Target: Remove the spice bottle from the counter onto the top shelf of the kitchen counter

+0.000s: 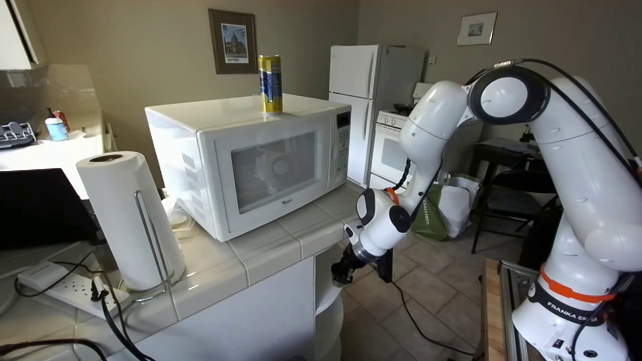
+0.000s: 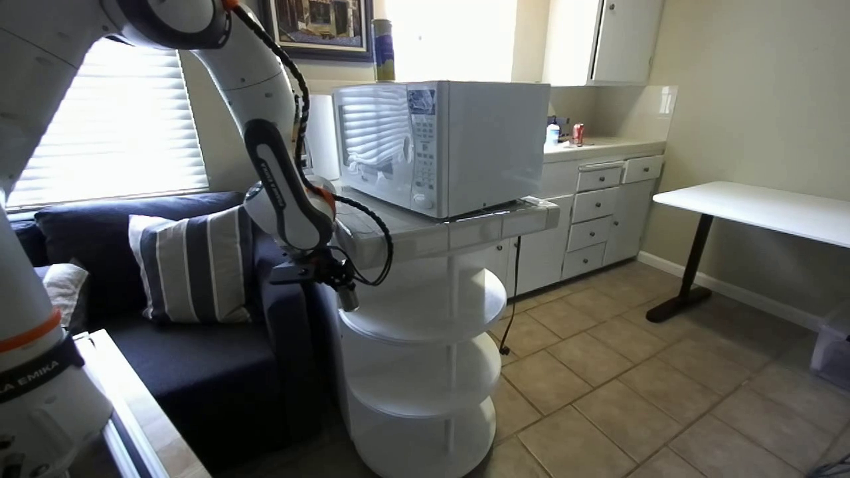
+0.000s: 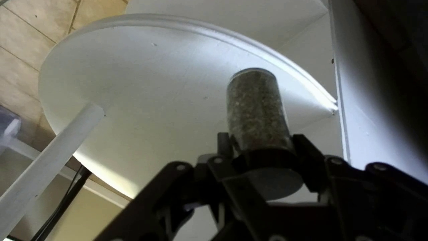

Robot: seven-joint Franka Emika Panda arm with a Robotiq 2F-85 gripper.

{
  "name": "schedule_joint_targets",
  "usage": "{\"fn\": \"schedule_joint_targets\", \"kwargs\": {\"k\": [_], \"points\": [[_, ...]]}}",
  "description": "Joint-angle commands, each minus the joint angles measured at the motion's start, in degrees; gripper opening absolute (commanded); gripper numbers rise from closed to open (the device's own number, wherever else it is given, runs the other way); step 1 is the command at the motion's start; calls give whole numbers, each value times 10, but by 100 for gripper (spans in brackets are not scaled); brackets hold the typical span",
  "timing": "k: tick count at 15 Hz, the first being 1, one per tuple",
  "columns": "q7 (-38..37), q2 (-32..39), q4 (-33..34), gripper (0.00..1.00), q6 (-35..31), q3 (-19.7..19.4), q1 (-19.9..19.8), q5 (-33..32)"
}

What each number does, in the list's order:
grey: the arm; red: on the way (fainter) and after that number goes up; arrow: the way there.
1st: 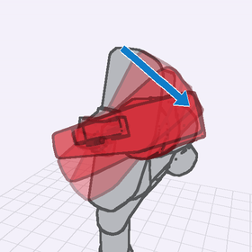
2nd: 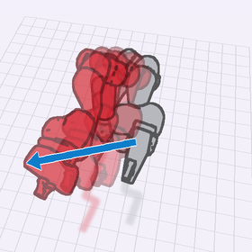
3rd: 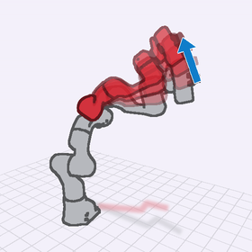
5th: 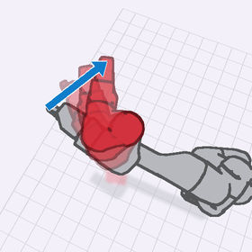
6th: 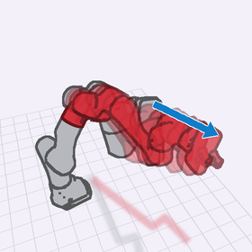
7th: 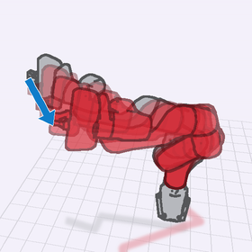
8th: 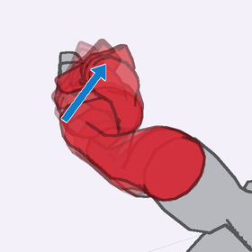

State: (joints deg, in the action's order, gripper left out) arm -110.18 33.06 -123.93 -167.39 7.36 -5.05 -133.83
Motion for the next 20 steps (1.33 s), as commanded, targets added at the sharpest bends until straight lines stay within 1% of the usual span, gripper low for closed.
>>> {"fn": "schedule_joint_targets", "kwargs": {"k": [1,3,4,7,12,13,14,17,20], "points": [[0,0,0,49,0,0,0,0],[0,0,0,49,0,0,0,0],[0,0,0,24,0,0,0,0],[-13,14,6,24,14,14,-10,-45],[-50,44,4,24,74,42,-40,-168],[23,48,5,24,94,78,-66,-115],[35,54,4,24,111,86,-71,-114],[92,72,7,24,149,136,-102,-106],[133,86,5,24,180,168,-123,-104]]}}
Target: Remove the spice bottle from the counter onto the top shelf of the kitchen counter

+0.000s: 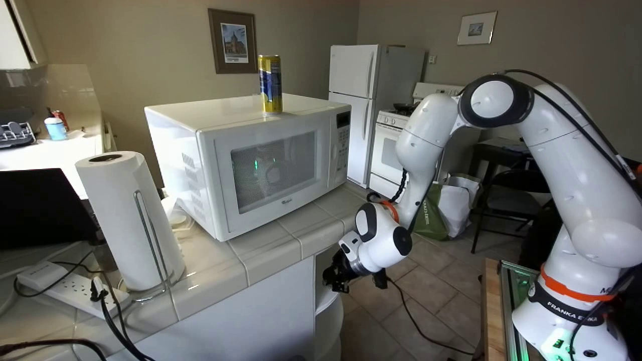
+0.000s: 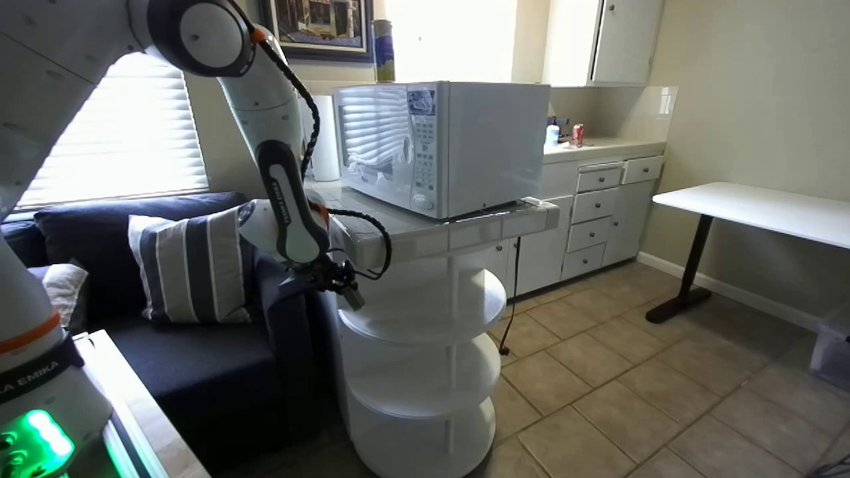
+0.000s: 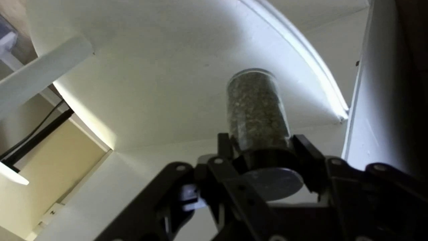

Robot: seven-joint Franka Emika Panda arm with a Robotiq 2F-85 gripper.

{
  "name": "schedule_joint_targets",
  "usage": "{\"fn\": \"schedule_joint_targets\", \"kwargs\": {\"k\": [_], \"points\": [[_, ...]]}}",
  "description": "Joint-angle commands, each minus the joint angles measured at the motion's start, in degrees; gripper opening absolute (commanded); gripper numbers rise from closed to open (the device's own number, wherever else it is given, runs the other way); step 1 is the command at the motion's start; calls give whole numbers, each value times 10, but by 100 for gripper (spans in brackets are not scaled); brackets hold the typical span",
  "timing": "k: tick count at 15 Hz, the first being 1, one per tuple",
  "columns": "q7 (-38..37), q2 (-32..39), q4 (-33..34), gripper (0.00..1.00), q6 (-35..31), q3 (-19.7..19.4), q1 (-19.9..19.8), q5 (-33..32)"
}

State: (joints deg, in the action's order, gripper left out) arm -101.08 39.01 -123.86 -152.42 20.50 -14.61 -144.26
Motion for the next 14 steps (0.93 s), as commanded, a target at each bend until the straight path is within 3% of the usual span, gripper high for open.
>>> {"fn": "schedule_joint_targets", "kwargs": {"k": [1,10,11,14], "points": [[52,30,2,24,36,42,-33,0],[75,64,15,24,75,57,-70,1],[41,54,25,24,58,17,-23,1],[28,63,41,24,61,13,-9,1]]}}
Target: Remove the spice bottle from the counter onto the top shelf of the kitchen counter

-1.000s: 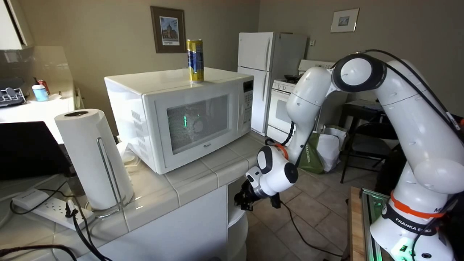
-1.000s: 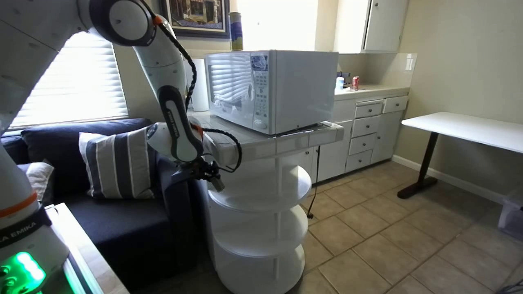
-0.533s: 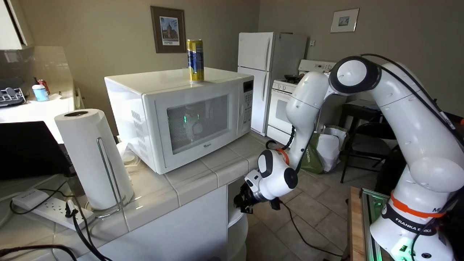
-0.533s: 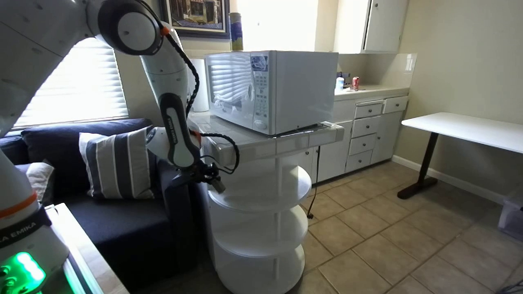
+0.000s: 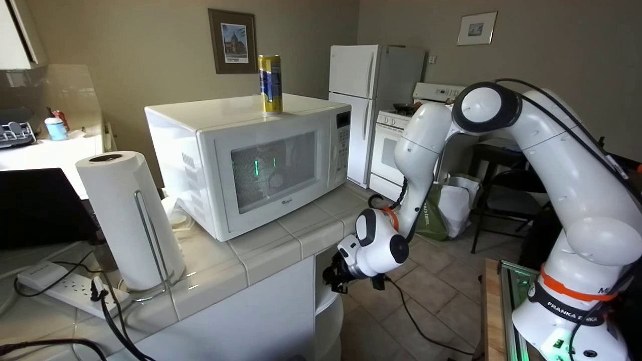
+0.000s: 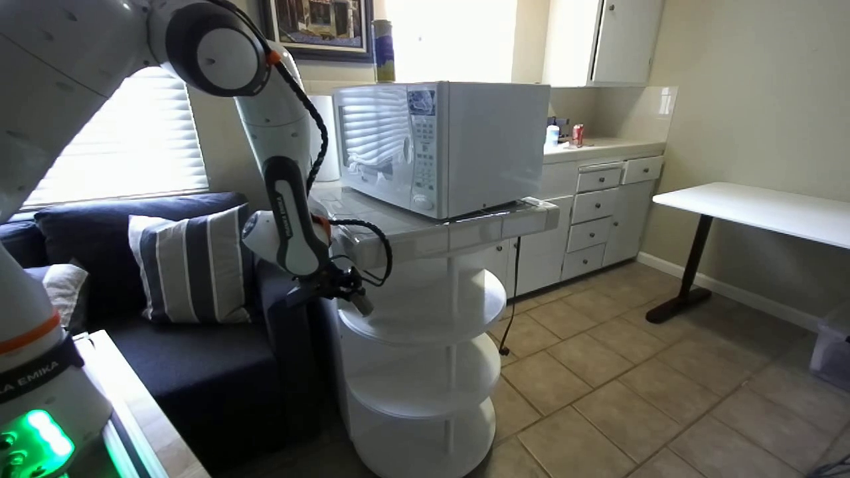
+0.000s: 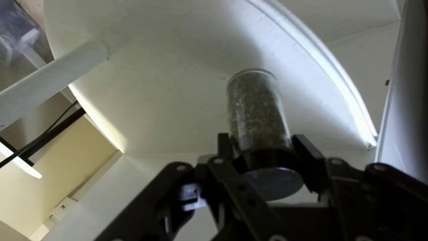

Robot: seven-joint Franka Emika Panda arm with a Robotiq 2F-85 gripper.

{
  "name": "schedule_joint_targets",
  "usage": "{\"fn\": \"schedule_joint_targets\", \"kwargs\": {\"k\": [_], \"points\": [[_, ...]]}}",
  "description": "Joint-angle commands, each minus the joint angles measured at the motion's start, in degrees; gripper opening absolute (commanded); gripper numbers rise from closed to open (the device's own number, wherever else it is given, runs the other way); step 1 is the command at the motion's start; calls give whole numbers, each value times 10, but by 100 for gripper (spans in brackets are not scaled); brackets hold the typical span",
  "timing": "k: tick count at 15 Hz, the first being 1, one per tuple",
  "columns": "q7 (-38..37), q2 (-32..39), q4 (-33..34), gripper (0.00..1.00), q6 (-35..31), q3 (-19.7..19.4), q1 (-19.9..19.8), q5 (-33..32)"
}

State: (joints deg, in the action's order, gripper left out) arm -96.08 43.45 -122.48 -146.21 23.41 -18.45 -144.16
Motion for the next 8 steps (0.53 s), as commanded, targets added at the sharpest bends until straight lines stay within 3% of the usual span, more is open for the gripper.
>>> {"fn": "schedule_joint_targets", "kwargs": {"k": [1,2,5,8], "points": [[-27,22,34,24,-4,-18,35,0],[-32,23,36,24,-4,-19,39,1],[-45,27,45,63,-2,-23,50,2],[-51,31,51,78,0,-27,58,2]]}}
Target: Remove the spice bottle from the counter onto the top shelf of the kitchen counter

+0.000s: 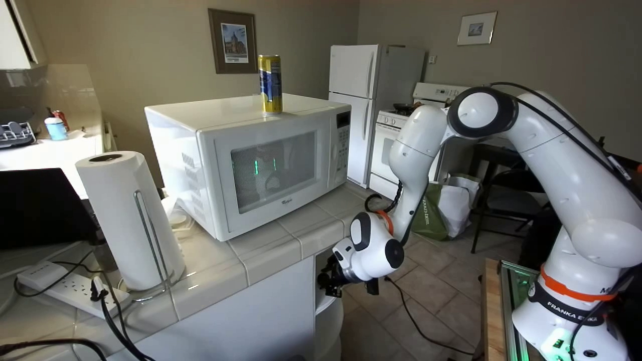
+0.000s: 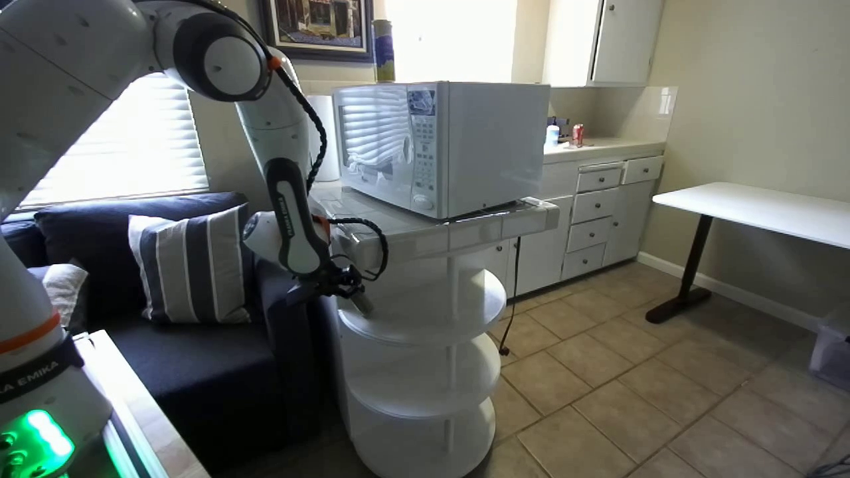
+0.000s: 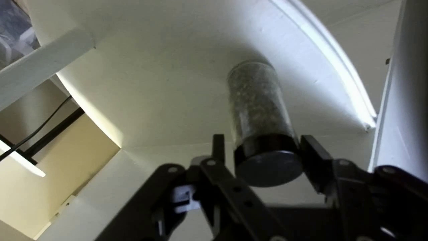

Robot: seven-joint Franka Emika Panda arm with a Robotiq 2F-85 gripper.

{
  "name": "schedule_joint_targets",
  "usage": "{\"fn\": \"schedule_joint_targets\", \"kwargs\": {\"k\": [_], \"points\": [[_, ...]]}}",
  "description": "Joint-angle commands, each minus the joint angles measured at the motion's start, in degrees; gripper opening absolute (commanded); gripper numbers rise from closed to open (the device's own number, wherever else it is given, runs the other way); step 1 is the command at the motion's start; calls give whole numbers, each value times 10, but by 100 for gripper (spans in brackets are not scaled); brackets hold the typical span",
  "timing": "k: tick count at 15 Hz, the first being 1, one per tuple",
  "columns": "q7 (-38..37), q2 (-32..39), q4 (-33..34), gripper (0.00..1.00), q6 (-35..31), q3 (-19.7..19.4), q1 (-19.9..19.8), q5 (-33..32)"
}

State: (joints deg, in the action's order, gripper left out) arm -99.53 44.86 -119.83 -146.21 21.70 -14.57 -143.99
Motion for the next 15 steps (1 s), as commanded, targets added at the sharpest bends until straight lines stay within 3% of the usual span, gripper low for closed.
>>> {"fn": "schedule_joint_targets", "kwargs": {"k": [1,3,8,9,10,15], "points": [[-19,17,25,82,0,-11,20,0],[-22,17,25,87,1,-13,22,1],[-29,15,26,75,6,-15,26,1],[-36,15,27,81,8,-14,26,1],[-42,13,26,95,15,-14,27,1],[-82,2,15,100,55,-18,37,2]]}}
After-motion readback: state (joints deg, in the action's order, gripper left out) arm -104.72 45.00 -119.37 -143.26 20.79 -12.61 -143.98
